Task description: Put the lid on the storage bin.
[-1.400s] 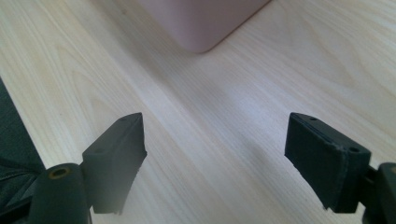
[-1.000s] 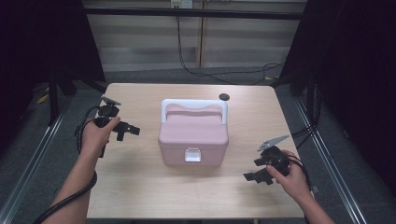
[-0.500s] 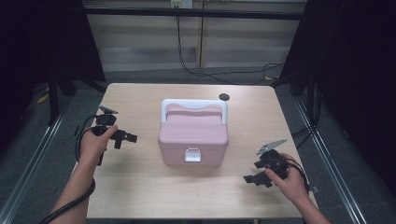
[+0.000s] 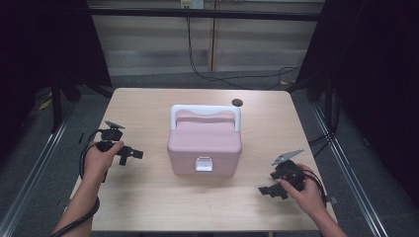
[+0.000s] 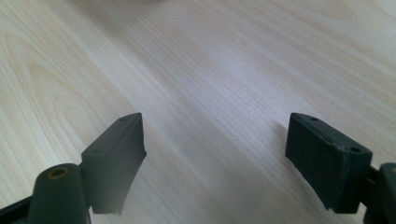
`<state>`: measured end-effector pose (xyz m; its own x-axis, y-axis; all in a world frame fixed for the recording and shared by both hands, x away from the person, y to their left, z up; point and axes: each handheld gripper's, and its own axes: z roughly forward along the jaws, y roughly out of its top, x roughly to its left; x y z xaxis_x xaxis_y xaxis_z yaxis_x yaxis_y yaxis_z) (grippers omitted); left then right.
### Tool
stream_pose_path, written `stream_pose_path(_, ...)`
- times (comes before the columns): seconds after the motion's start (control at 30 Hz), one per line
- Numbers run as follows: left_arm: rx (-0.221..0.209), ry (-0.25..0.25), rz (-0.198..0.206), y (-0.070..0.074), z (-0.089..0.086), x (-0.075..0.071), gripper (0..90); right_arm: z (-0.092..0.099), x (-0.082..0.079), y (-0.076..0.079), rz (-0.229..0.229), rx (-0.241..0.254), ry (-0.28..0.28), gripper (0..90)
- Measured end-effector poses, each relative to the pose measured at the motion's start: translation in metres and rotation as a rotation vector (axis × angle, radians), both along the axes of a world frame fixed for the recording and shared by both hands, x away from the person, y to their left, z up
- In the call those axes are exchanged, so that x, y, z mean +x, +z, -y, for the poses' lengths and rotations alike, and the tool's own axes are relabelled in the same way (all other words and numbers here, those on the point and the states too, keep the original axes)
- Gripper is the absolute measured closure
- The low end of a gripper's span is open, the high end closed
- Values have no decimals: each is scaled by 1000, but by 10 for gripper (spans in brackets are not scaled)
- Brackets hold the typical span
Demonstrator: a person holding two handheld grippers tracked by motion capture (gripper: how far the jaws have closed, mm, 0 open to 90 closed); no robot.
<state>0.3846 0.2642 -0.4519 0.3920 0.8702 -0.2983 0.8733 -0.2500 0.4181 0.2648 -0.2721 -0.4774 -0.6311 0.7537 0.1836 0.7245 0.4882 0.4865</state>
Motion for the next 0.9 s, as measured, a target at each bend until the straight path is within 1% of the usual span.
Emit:
stream_pose_path(0.07,2,7,-1,-4,0,-2,224,0,0,-2,1,2,3,190)
stream_pose_path(0.1,6,0,-2,-5,-1,-3,224,0,-1,-2,1,3,4,190)
stream_pose_path(0.2,2,2,4,-10,-1,-6,224,-2,-1,-4,4,-4,5,191)
stream_pose_path(0.23,6,-13,5,-11,-2,-6,224,-2,-1,-5,5,-5,10,191)
stream_pose_path(0.27,-3,-2,-1,-13,-2,-7,224,-2,-1,-5,10,-6,13,192)
stream_pose_path(0.33,4,-9,2,-16,-4,-8,223,-3,-2,-6,10,-13,14,188)
stream_pose_path(0.4,10,-5,4,-17,-5,-10,224,-4,-3,-7,21,-17,18,187)
stream_pose_path(0.43,17,-14,11,-18,-6,-10,223,-5,-3,-7,25,-23,24,184)
stream_pose_path(0.47,12,-2,12,-19,-6,-11,224,-5,-3,-7,30,-26,27,183)
stream_pose_path(0.53,7,-10,17,-20,-8,-12,224,-4,-4,-8,40,-28,36,177)
stream_pose_path(0.57,9,-5,24,-21,-8,-13,224,-5,-4,-8,41,-27,34,176)
stream_pose_path(0.63,14,-11,25,-22,-10,-15,224,-4,-6,-9,54,-23,38,174)
stream_pose_path(0.67,13,-7,26,-23,-10,-16,224,-4,-6,-10,60,-20,37,171)
stream_pose_path(0.7,19,-11,34,-24,-12,-17,223,-3,-7,-11,76,-14,47,170)
stream_pose_path(0.73,19,-4,37,-26,-12,-18,217,-2,-7,-11,80,-13,54,171)
stream_pose_path(0.77,15,0,36,-27,-12,-19,218,-2,-8,-11,81,-9,50,170)
stream_pose_path(0.8,12,-6,41,-28,-13,-19,217,-2,-8,-11,80,-9,49,168)
stream_pose_path(0.83,7,1,52,-29,-13,-20,213,-2,-9,-12,87,-9,52,167)
stream_pose_path(0.87,9,-3,55,-29,-13,-21,210,-2,-10,-12,94,-15,53,163)
stream_pose_path(0.9,7,-6,59,-29,-14,-22,211,-2,-10,-13,101,-10,54,159)
